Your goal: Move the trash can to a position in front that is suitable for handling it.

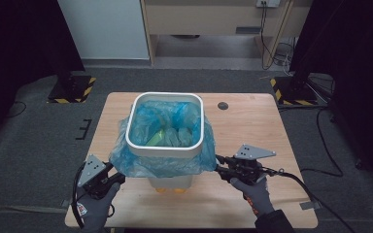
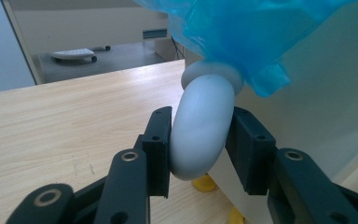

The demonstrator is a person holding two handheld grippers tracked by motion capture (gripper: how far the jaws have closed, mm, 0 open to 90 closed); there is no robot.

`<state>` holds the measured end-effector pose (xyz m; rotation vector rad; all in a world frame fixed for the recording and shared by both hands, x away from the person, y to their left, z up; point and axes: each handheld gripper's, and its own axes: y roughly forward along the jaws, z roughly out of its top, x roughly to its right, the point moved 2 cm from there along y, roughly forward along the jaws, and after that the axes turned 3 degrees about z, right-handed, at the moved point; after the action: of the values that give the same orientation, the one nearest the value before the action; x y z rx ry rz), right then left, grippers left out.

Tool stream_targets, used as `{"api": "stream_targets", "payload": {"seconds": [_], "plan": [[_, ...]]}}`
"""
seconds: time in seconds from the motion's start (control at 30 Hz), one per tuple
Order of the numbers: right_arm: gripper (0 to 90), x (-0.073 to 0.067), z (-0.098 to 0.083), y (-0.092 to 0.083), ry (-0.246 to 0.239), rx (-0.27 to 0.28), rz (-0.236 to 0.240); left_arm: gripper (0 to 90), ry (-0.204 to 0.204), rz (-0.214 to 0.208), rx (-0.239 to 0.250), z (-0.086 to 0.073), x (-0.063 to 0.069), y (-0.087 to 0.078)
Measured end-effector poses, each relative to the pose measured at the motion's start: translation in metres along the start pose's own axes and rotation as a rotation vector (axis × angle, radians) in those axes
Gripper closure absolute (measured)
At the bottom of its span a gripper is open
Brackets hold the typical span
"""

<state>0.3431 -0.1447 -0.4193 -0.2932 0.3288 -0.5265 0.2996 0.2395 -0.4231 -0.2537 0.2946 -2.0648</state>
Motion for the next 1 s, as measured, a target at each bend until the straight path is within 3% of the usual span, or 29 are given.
{"api": "stream_targets", "payload": {"seconds": [1.0], "plan": [[67.8,0.005,0.004,-0.02,-0.046,-0.002,-0.082,61.8,0.002,-0.024,0.007,0.003,0.008,0.023]]}}
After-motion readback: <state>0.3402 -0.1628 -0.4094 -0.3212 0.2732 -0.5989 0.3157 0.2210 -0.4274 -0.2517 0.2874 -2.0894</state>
